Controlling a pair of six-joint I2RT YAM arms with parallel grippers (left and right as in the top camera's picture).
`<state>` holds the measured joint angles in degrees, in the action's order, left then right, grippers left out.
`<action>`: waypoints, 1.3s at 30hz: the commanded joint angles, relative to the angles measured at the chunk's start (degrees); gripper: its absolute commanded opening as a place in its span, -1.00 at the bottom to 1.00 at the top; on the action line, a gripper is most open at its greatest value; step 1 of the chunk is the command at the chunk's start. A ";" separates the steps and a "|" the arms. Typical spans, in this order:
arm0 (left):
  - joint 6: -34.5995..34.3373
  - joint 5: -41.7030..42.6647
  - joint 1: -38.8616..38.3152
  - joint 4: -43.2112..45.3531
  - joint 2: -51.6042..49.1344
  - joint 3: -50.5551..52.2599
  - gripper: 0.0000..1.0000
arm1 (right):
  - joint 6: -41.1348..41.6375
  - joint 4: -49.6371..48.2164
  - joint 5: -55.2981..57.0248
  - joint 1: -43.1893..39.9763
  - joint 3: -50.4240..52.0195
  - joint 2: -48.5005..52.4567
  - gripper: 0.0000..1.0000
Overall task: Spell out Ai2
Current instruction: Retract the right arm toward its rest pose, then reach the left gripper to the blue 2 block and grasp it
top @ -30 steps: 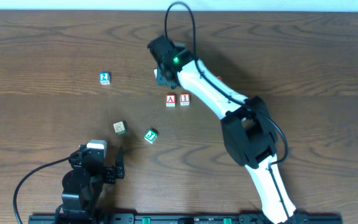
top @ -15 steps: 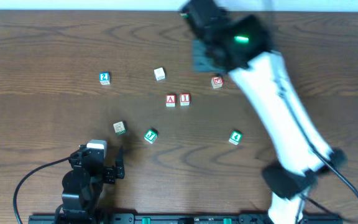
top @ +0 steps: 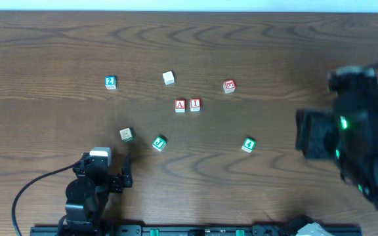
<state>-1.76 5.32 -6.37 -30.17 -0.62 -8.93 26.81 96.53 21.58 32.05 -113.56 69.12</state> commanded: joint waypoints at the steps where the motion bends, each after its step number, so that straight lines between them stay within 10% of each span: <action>1: -12.31 5.31 0.35 0.22 0.37 0.68 0.91 | 2.29 -1.66 -0.09 -0.11 11.67 -3.45 0.33; 9: -16.39 9.55 0.35 3.10 0.35 0.92 0.91 | 2.27 -11.39 -10.82 -0.11 35.95 -18.36 0.97; 17: -15.13 -2.91 0.42 4.59 -7.06 -4.55 0.91 | 2.29 -13.60 -15.28 -0.11 41.00 -21.07 0.99; 28: -9.66 -19.69 0.76 -18.36 -49.11 -43.76 0.91 | 0.15 -21.35 -19.52 -0.11 41.03 -21.05 0.98; 39: -1.18 -11.58 1.66 -22.64 -92.89 -72.70 0.91 | -0.79 -21.79 -20.13 -0.11 41.03 -21.07 0.99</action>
<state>-7.16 -8.40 -5.02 -52.62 -88.16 -78.02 26.74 74.78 1.56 32.05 -72.36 48.25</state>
